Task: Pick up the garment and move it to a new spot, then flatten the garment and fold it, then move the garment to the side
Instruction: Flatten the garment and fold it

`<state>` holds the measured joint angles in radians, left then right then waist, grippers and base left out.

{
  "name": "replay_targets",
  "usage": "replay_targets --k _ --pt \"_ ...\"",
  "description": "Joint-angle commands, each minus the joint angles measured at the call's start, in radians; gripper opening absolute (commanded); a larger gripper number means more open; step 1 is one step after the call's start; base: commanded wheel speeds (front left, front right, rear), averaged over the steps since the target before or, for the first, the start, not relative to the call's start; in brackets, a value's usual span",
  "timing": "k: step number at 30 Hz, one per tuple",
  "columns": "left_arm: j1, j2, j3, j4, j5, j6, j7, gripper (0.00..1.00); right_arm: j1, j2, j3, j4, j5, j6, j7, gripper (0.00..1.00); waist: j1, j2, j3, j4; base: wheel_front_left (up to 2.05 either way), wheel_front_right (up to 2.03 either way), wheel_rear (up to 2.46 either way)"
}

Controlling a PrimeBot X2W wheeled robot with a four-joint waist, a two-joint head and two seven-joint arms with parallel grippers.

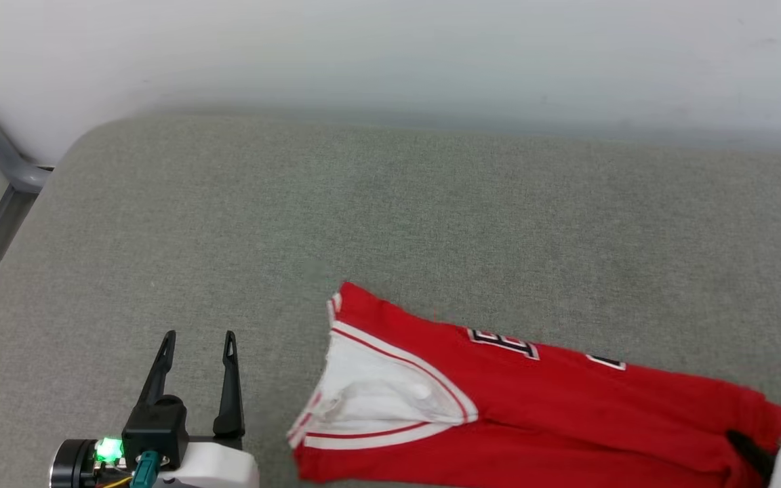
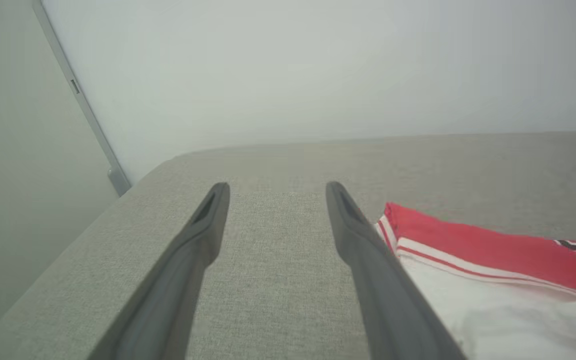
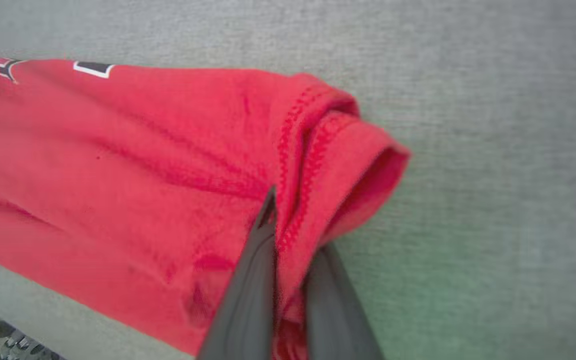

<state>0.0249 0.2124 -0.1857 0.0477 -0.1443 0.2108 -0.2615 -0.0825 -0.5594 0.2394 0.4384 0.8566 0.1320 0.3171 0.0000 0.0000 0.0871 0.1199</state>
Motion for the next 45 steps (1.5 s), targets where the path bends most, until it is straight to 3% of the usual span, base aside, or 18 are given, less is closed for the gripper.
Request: replay_targets --k 1,4,9,16,23,28,32,38,45 --pt "0.013 -0.006 0.013 -0.002 0.015 -0.007 -0.005 1.00 0.018 -0.038 -0.016 0.020 0.003 -0.003 -0.005 0.00 0.0000 0.0000 -0.008 -0.002 0.00 0.00 0.00" --pt "0.031 -0.023 0.037 0.001 0.040 -0.025 -0.005 1.00 0.033 -0.103 -0.053 0.044 -0.001 -0.002 0.004 0.00 0.0000 0.0000 -0.025 -0.007 0.00 0.00 0.00" --pt "0.047 -0.033 0.051 0.006 0.061 -0.042 -0.005 1.00 0.062 -0.127 -0.076 -0.002 0.035 -0.002 0.039 0.00 0.0000 0.0000 -0.042 -0.011 0.00 0.00 0.00" --pt "0.061 -0.046 0.059 0.013 0.081 -0.059 -0.005 1.00 0.118 -0.086 -0.110 -0.185 0.061 -0.002 0.118 0.00 0.0000 0.0000 -0.063 -0.007 0.00 0.00 0.00" --pt "0.057 -0.062 0.054 0.018 0.093 -0.074 -0.005 1.00 0.097 0.017 -0.097 -0.424 0.008 -0.002 0.239 0.00 0.0000 0.0000 -0.059 0.002 0.00 0.00 0.00" --pt "0.036 -0.074 0.051 0.023 0.101 -0.083 -0.005 1.00 0.027 0.066 -0.031 -0.531 -0.067 -0.002 0.329 0.00 0.0000 0.0000 -0.049 0.012 0.00 0.00 0.00" --pt "0.023 -0.083 0.047 0.023 0.107 -0.088 -0.005 1.00 -0.067 0.084 0.052 -0.548 -0.106 -0.002 0.371 0.00 0.0000 0.0000 -0.030 0.021 0.00 0.00 0.00" --pt "0.000 -0.091 0.047 0.024 0.108 -0.096 -0.005 1.00 -0.198 0.112 0.186 -0.505 -0.142 -0.002 0.385 0.00 0.0000 0.0000 0.000 0.032 0.00 0.00 0.00" --pt "-0.032 -0.100 0.048 0.029 0.114 -0.109 -0.005 1.00 -0.379 0.177 0.362 -0.362 -0.172 -0.002 0.355 0.00 0.0000 0.0000 0.047 0.049 0.00 0.00 0.00"
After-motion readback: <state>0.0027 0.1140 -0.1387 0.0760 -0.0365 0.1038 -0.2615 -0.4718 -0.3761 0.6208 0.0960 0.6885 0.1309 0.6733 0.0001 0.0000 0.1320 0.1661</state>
